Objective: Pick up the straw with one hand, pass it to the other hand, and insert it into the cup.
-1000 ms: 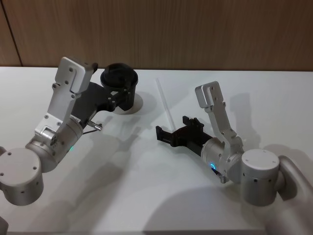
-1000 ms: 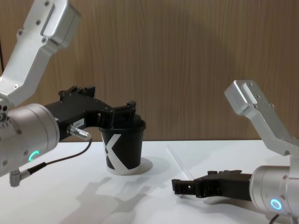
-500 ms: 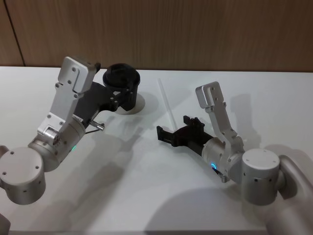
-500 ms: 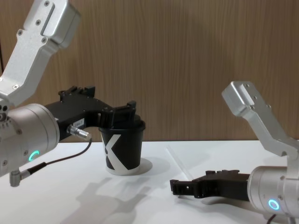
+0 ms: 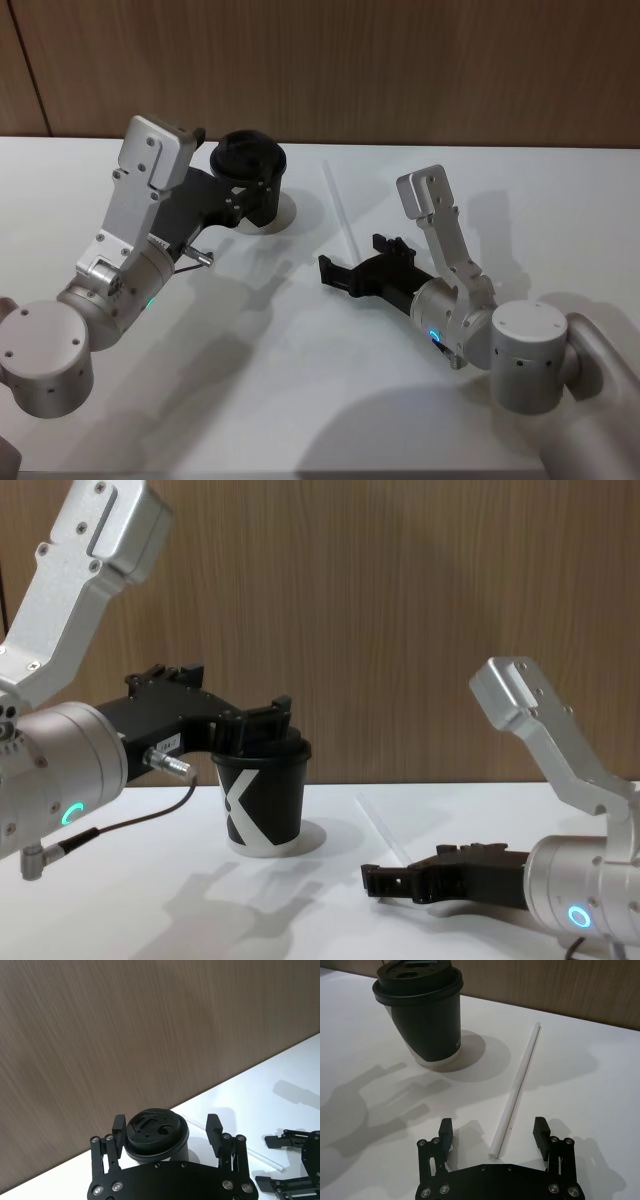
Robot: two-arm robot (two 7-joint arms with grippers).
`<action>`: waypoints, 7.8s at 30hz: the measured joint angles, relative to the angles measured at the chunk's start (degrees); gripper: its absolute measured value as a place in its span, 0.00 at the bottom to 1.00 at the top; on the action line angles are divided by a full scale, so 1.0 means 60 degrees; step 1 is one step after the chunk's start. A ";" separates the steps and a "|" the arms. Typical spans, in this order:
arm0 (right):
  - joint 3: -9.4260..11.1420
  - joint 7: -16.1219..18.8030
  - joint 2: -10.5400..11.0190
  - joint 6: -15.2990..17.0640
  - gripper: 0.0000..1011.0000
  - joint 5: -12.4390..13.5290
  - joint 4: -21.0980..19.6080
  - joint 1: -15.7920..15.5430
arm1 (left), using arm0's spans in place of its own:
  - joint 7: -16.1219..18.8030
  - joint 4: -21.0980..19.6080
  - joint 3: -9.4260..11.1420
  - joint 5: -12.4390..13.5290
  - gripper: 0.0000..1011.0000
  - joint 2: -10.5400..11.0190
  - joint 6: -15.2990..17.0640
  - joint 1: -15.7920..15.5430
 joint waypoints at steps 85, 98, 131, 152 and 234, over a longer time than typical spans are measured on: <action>0.0016 0.0013 -0.0040 -0.0025 0.29 0.0017 0.0243 0.0097 | 0.0000 0.0000 0.0000 0.0000 0.99 0.0000 0.0000 0.0000; 0.0017 0.0015 -0.0040 -0.0024 0.21 0.0016 0.0242 0.0097 | 0.0000 0.0000 0.0000 0.0000 0.99 0.0001 0.0000 0.0000; 0.0017 0.0021 -0.0039 -0.0015 0.04 0.0016 0.0242 0.0098 | 0.0000 0.0000 0.0000 0.0000 0.99 0.0000 0.0000 0.0000; 0.0027 0.0009 -0.0029 -0.0015 0.02 0.0015 0.0214 0.0082 | 0.0000 0.0000 0.0000 0.0000 0.99 0.0000 0.0000 0.0000; 0.1594 0.0353 0.1641 -0.4218 0.02 -0.0024 -0.4397 -0.2737 | 0.0000 0.0000 0.0000 0.0000 0.99 0.0001 0.0000 0.0000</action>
